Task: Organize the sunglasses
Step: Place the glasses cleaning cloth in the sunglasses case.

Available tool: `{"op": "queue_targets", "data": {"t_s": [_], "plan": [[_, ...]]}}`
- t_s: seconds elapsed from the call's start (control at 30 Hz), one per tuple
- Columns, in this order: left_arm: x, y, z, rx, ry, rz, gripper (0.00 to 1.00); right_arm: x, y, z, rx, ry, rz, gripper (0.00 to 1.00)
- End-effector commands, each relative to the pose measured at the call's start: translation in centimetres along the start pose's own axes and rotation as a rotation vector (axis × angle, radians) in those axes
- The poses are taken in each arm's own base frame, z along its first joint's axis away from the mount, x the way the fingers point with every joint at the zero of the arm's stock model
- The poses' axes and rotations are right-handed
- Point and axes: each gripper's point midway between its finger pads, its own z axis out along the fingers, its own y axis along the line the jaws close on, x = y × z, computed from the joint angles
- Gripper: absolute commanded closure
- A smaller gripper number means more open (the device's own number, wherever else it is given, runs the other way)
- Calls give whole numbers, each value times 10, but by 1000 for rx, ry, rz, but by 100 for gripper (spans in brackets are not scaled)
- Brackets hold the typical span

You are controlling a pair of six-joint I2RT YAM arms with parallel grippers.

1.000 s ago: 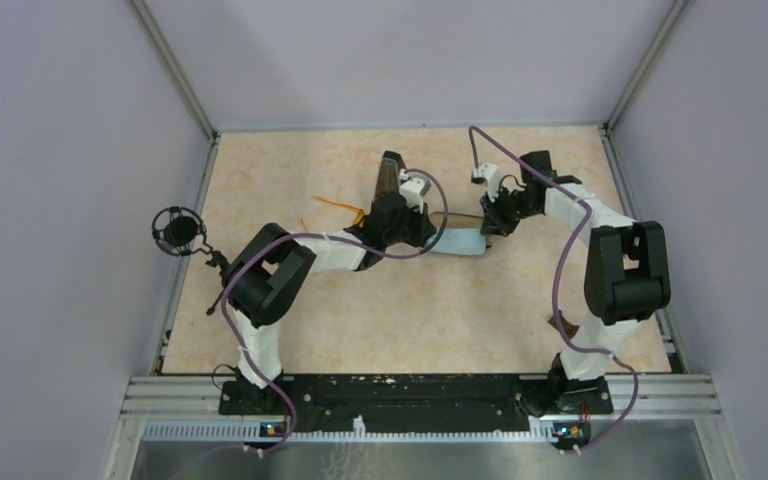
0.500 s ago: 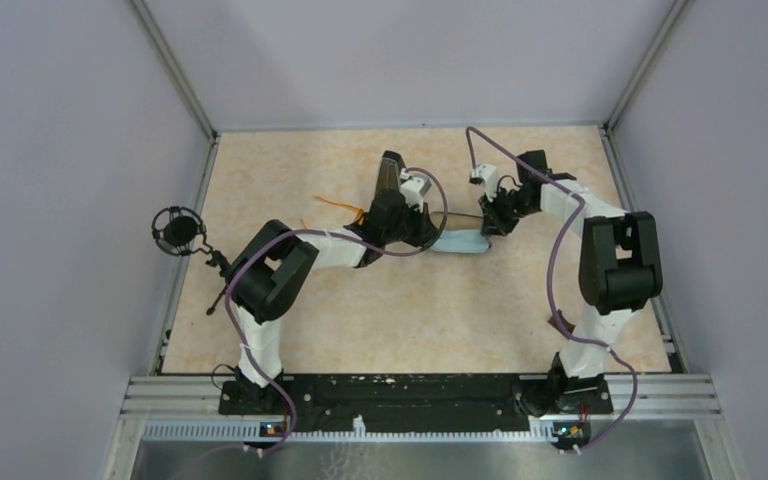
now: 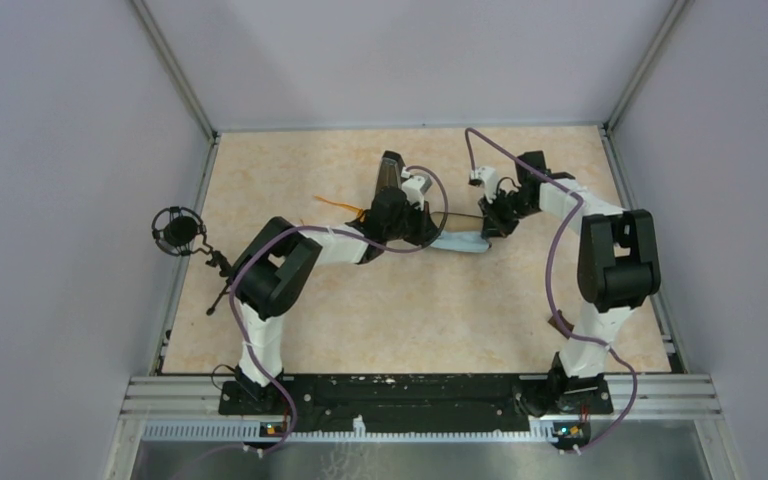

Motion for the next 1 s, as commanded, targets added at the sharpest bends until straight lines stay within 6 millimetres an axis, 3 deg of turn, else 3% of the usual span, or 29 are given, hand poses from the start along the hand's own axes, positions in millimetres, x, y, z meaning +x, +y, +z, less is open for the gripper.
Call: {"op": "queue_targets", "data": {"t_s": [0.0, 0.97], "plan": [[-15, -3, 5, 22, -27, -3, 100, -10, -12, -2, 16, -21, -23, 100], [-11, 9, 16, 16, 5, -37, 100, -7, -20, 10, 13, -10, -4, 100]]}}
